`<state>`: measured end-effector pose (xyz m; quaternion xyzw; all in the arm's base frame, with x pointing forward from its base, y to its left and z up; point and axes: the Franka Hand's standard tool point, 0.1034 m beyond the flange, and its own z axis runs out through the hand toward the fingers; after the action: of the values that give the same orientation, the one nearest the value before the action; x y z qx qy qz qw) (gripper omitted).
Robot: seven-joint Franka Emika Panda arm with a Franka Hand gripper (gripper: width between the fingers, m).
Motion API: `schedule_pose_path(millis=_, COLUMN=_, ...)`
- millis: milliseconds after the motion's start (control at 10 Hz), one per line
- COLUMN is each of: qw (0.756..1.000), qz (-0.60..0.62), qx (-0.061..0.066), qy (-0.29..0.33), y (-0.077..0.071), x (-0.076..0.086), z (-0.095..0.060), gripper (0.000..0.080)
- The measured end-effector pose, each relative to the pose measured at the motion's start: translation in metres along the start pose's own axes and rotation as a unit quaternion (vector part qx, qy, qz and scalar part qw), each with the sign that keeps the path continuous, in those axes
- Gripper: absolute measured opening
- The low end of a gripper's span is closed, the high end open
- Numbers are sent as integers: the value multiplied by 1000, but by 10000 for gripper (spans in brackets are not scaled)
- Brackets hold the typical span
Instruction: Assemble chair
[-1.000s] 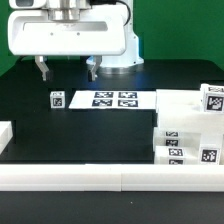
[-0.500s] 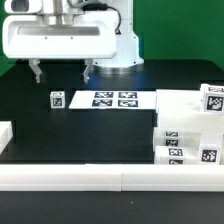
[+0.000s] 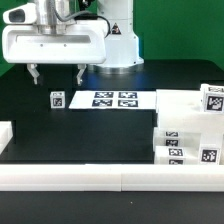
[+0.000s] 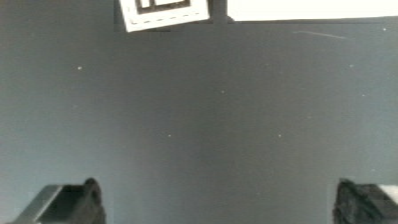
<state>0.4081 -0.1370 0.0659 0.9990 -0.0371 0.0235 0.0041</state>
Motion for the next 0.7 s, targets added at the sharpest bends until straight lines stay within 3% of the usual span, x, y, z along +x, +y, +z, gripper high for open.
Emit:
schedule_pose_path(millis=200, qw=1000, qz=0, qx=0, qy=-1, y=1, x=-1, z=1, gripper=649)
schedule_pose_path(millis=400, qw=999, qz=-49, qx=17, qy=-14, y=27, x=-27, z=7, gripper=649)
schedule_pose_path(millis=500, qw=999, qz=-38, qx=14, qy=-12, y=36, x=-41, z=12, gripper=649)
schedule_pose_path(millis=700, qw=999, qz=-36, qx=15, qy=-15, y=34, x=-39, z=12, gripper=649)
